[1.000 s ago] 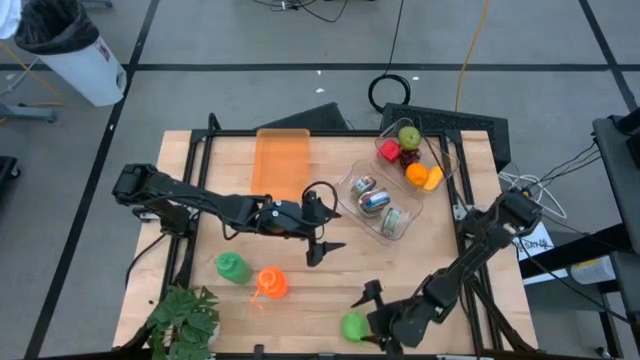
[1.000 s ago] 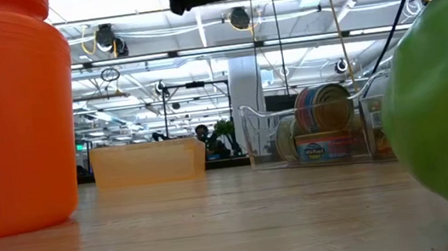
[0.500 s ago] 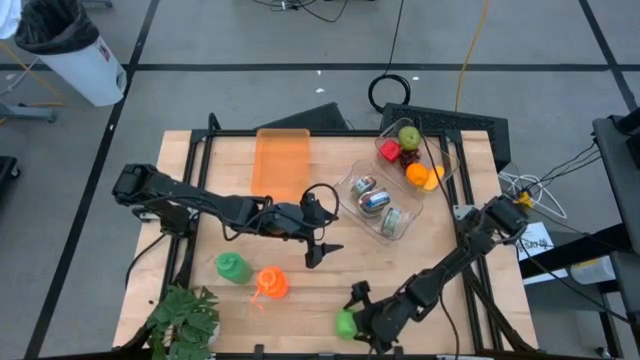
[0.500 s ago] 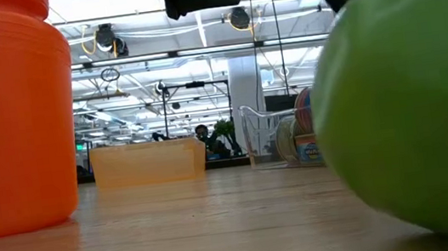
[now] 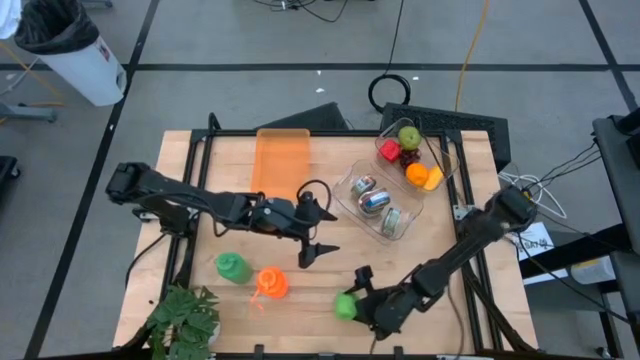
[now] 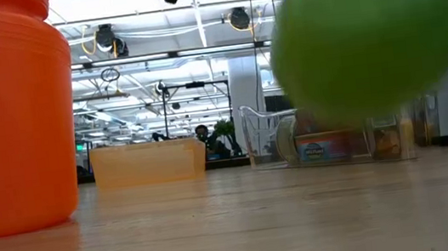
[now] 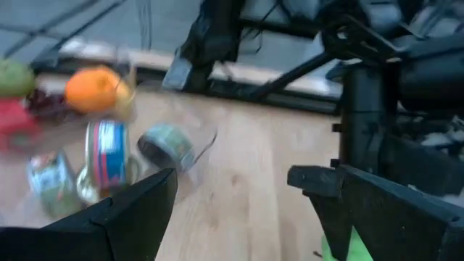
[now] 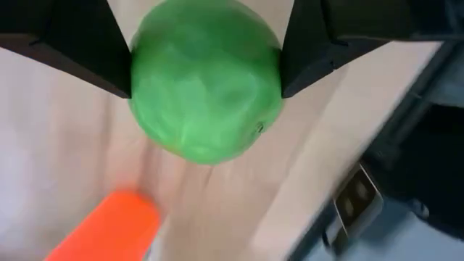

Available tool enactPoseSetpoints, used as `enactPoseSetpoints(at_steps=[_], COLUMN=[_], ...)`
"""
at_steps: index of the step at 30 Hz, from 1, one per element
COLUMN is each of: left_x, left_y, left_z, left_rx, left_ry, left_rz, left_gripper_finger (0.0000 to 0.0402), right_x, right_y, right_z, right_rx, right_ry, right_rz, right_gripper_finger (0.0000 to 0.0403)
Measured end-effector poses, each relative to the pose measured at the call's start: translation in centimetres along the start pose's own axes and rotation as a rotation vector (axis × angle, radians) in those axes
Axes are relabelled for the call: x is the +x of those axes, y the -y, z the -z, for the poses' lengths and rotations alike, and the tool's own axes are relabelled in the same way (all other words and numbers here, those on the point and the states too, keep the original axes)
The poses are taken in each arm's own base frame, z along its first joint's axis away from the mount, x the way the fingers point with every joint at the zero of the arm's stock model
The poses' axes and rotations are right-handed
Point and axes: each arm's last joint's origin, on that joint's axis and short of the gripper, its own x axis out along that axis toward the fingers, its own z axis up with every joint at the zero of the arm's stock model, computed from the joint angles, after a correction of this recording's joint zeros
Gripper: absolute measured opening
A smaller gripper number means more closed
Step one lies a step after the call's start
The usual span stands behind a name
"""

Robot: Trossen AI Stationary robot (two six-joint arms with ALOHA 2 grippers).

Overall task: Pick & Place Food Item
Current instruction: Put the green apple into the right transparent bin

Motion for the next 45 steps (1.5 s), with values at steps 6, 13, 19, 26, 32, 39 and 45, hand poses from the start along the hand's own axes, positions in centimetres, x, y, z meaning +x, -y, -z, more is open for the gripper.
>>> enactPoseSetpoints(at_steps=[6, 13, 19, 26, 32, 39, 45], left_x=[-1.4, -2.2, -2.0, -1.8, -1.8, -2.0, -4.0], left_y=[0.1, -0.2, -0.7, -1.3, -2.3, -3.6, -3.7], left_z=[-1.0, -1.2, -1.0, -0.6, -0.3, 0.1, -0.1], left_rx=[0.063, 0.170, 0.233, 0.238, 0.233, 0.125, 0.113], left_ry=[0.040, 0.023, -0.002, -0.050, -0.102, -0.170, -0.192], left_rz=[0.015, 0.004, -0.014, -0.035, -0.065, -0.154, -0.246], left_gripper_finger=[0.0390, 0.0390, 0.0390, 0.0390, 0.0390, 0.0390, 0.0390], right_x=[-4.9, -11.9, -15.8, -17.4, -17.2, -16.5, -17.3], right_y=[1.9, 6.0, 11.0, 16.9, 20.3, 22.6, 23.3], right_z=[-1.3, -1.9, 1.4, 9.5, 15.0, 16.7, 16.3], right_rx=[-0.021, 0.114, 0.254, 0.485, 0.571, 0.532, 0.511], right_ry=[0.005, 0.074, 0.091, 0.038, -0.028, 0.069, 0.095], right_rz=[0.147, 0.456, 0.705, 0.963, 1.084, 1.029, 1.150], right_gripper_finger=[0.0301, 0.0299, 0.0298, 0.0299, 0.0299, 0.0334, 0.0367])
